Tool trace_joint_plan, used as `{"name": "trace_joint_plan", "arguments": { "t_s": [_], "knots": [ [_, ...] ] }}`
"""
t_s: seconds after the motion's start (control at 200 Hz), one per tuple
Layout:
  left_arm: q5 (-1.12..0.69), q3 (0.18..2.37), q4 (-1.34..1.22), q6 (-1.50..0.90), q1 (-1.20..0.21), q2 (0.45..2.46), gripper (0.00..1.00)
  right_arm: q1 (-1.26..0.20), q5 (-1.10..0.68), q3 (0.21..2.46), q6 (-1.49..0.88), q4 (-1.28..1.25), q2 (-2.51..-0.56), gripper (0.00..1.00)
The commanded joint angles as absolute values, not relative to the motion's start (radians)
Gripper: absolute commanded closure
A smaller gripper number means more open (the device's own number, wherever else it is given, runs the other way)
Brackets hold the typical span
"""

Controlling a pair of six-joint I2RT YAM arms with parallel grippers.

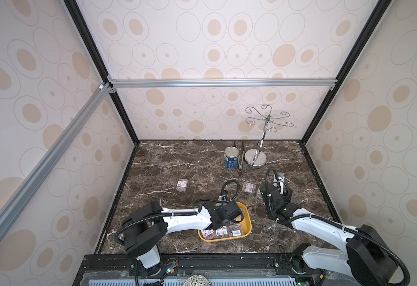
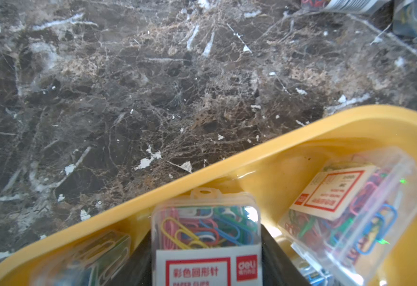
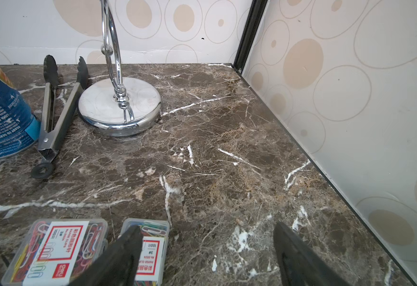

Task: Take the paper clips out of the storage box
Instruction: Pick up the boxed paper clips from the storage box.

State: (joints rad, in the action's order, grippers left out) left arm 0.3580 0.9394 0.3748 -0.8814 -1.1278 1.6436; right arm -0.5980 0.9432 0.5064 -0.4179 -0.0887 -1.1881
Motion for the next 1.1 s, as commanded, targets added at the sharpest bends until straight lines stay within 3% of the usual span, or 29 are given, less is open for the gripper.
{"name": "trace_joint_plan", "arguments": {
  "t_s": [0.0,0.27,0.55,0.795,0.94,1.096],
  "knots": [
    [0.413,0.976,0.411,-0.868,-1.124,1.625,0.53,-0.595,0.962,0.523,-0.437,-0.069,-1.191,0.16],
    [0.438,1.001,0.414,-0.790,-1.100,1.457,0.53,-0.595,0.965,0.528,-0.437,-0.067,-1.197,0.16],
    [0.412,0.991,0.306,-0.653,-0.974,1.265,0.53,-0.595,0.974,0.522,-0.448,-0.067,-1.190,0.16],
    [0.354,0.891,0.142,-0.572,-0.752,1.222,0.53,-0.601,0.971,0.516,-0.431,-0.091,-1.193,0.19],
    [0.273,0.869,0.108,-0.550,-0.579,1.277,0.54,-0.608,0.975,0.517,-0.423,-0.099,-1.202,0.19],
    [0.279,0.860,0.060,-0.527,-0.481,1.353,0.53,-0.619,0.992,0.529,-0.415,-0.104,-1.225,0.19]
  ]
}}
